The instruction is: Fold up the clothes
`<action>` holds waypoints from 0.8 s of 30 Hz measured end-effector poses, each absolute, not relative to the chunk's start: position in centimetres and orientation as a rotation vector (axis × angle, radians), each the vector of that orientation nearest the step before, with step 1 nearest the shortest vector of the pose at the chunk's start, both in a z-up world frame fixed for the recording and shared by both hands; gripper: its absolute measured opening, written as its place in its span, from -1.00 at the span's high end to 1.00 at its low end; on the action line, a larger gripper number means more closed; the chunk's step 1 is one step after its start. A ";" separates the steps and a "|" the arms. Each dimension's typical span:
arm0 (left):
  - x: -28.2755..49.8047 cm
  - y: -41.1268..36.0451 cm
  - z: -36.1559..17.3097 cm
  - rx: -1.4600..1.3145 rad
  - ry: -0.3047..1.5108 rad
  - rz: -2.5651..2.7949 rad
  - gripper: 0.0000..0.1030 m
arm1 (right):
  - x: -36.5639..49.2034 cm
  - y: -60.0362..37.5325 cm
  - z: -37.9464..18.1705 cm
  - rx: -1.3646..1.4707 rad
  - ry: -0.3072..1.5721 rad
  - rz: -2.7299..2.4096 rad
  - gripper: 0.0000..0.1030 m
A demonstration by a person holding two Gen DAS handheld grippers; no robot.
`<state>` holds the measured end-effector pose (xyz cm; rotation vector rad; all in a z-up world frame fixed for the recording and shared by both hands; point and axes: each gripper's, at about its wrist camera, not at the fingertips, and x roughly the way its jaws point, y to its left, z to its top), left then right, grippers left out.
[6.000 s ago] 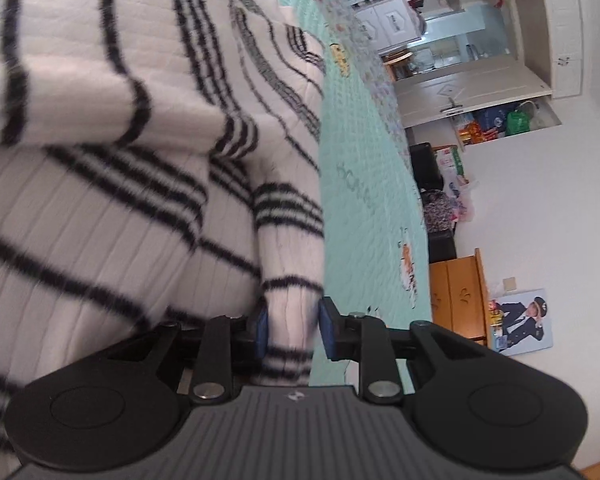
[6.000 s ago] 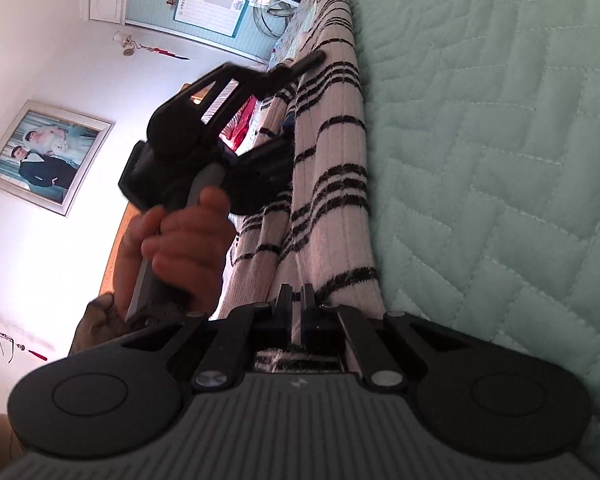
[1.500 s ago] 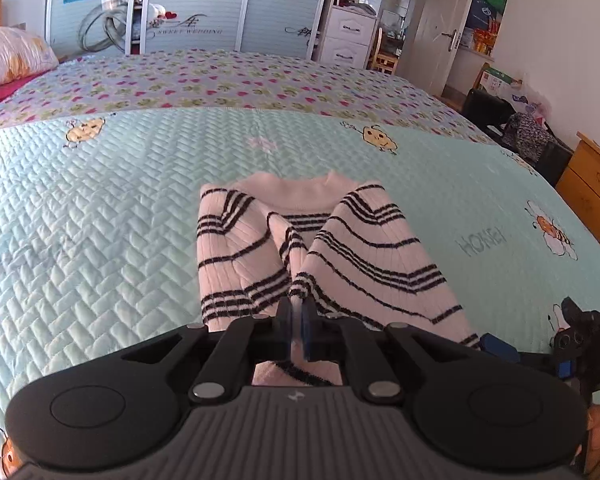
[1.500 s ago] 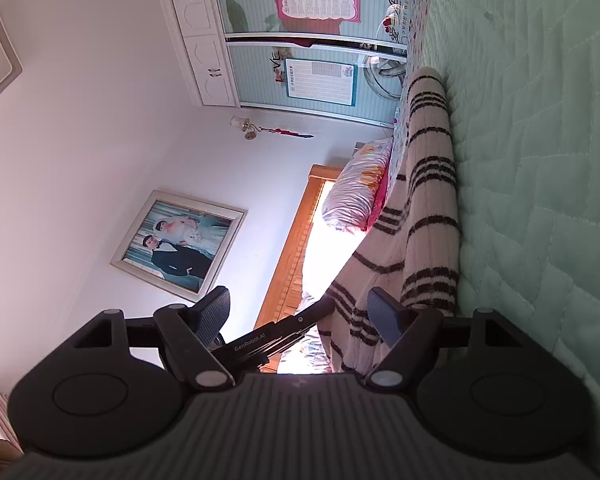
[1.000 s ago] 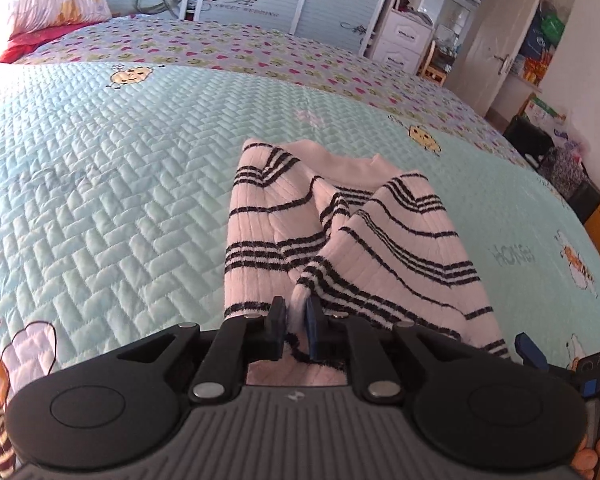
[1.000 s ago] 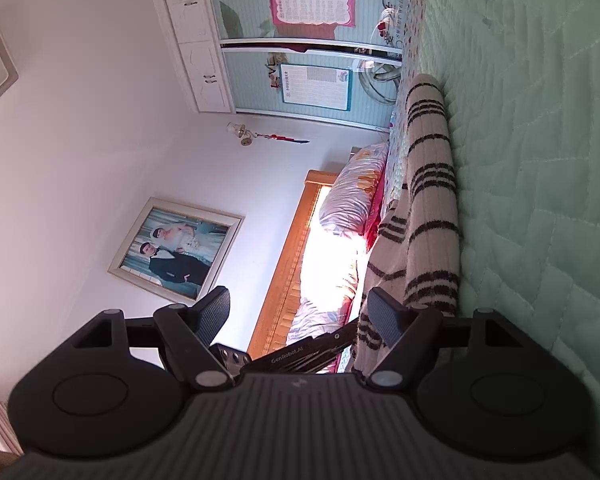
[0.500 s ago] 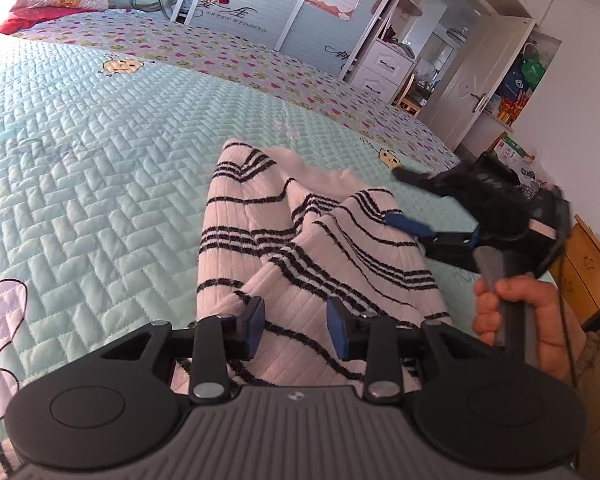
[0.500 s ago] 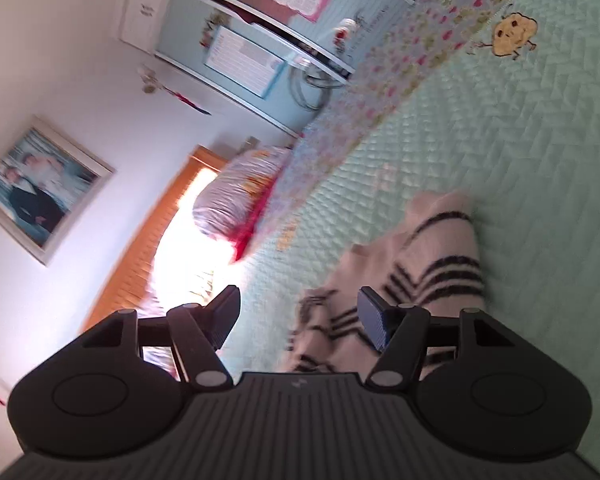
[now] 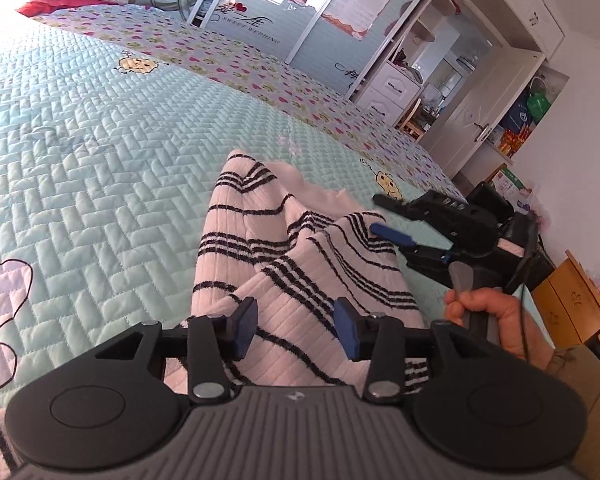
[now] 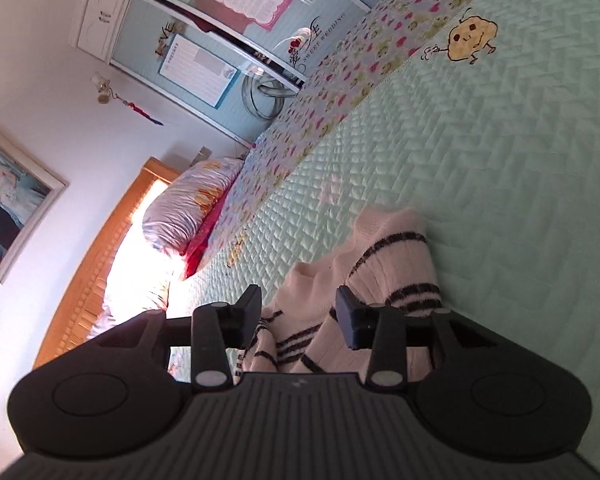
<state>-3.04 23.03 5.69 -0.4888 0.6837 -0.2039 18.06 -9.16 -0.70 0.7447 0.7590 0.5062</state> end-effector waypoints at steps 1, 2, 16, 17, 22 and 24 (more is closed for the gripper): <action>-3.5 23.2 5.9 -0.501 0.680 -0.199 0.12 | 18.8 -9.0 -1.4 0.671 0.809 0.438 0.45; -3.9 23.4 6.1 -0.514 0.676 -0.194 0.12 | 18.6 -9.5 -1.6 0.688 0.810 0.427 0.87; -11.9 25.6 7.1 -0.718 0.675 -0.111 -0.02 | 5.8 -14.0 -1.7 0.904 0.821 0.570 1.00; -12.4 25.8 7.3 -0.742 0.677 -0.100 -0.02 | 5.3 -14.3 -2.2 0.900 0.837 0.544 1.00; -15.5 28.4 7.3 -0.891 0.662 -0.001 -0.04 | 1.0 -14.8 0.0 0.890 0.794 0.604 0.22; -16.9 29.7 7.1 -0.957 0.649 0.048 -0.08 | -1.8 -14.7 1.1 0.907 0.798 0.669 0.16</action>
